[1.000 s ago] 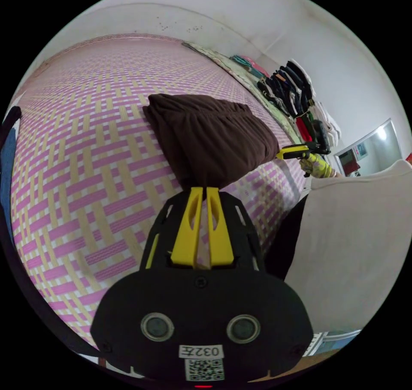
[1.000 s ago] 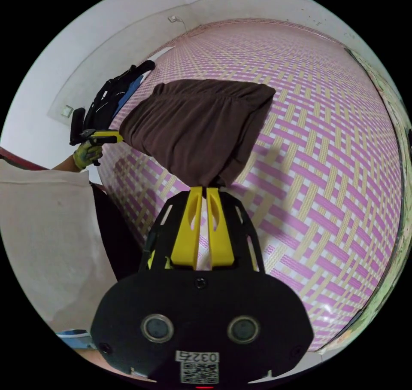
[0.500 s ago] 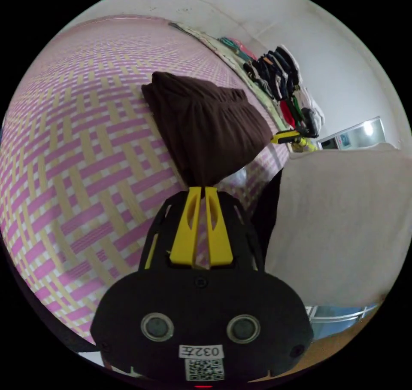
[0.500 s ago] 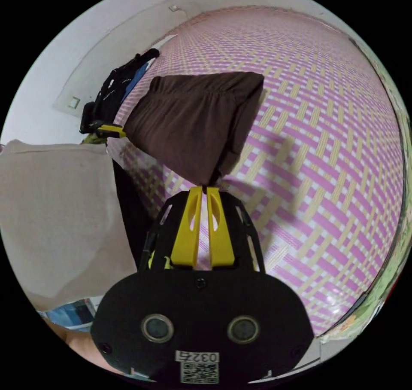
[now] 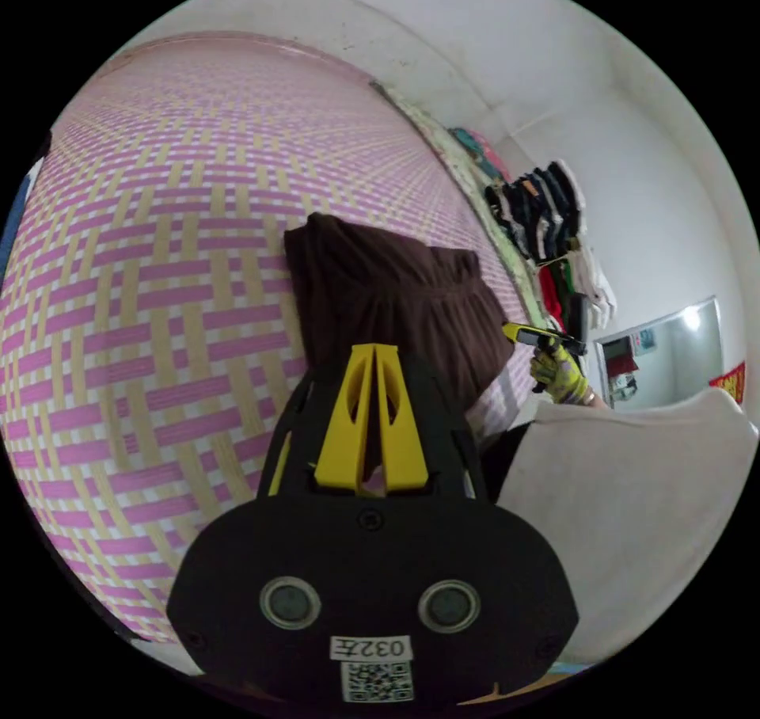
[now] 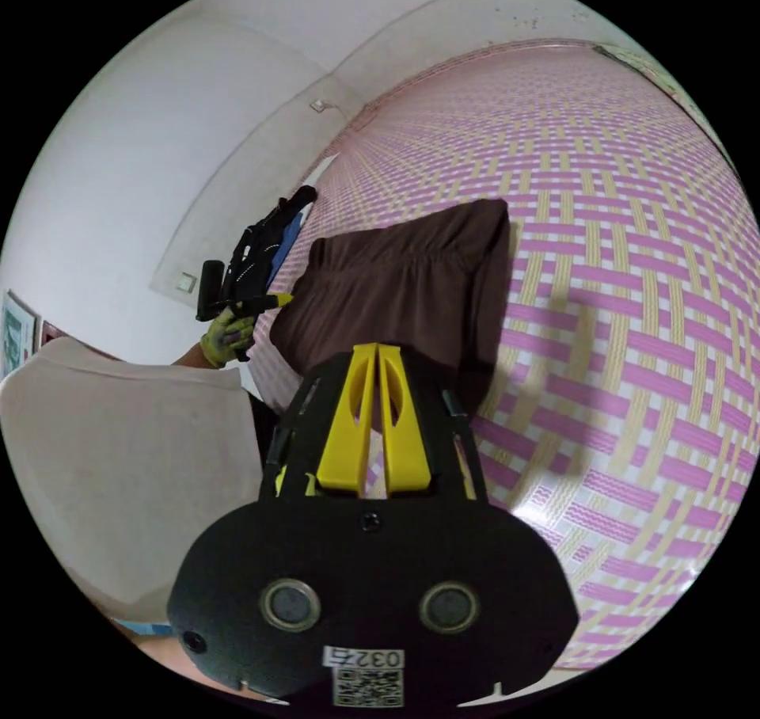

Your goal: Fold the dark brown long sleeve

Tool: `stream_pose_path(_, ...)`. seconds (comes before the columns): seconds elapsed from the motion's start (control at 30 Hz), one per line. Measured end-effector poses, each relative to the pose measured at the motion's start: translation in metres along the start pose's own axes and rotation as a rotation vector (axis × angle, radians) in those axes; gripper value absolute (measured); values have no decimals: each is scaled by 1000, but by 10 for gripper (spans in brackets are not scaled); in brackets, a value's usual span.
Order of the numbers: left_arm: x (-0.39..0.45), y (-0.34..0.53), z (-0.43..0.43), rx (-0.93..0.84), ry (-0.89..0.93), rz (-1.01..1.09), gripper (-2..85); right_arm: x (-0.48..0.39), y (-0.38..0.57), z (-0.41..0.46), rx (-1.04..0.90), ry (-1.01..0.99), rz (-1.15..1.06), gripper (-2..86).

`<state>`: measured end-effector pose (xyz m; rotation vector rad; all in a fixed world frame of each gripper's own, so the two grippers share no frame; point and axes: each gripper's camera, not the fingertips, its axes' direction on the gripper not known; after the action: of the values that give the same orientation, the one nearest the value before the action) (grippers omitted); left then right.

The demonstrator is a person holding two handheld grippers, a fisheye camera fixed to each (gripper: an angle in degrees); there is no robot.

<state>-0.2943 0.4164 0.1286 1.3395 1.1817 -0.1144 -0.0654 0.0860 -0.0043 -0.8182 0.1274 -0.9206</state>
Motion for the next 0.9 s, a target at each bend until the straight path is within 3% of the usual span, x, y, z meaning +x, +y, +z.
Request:
stream_pose_path(0.07, -18, -1, 12, -32, -30, -65, -9, 16, 3, 9, -20, 26, 47, -10)
stream_pose_path(0.2, -55, 5, 7, 21, 84, -132, -9, 46, 13, 13, -34, -6, 133, -7)
stream_pose_path(0.37, -95, -1, -22, 128, 165, -222, 0, 56, 41, -27, 88, -17, 199, 43)
stream_pose_path(0.63, -163, -69, 3, -40, 336, -318, 101, 123, 139, -42, 201, -261, 604, 105)
stream_pose_path(0.9, -186, -113, 34, -102, 472, -288, 124, 135, 183, -7, 282, -397, 745, 125)
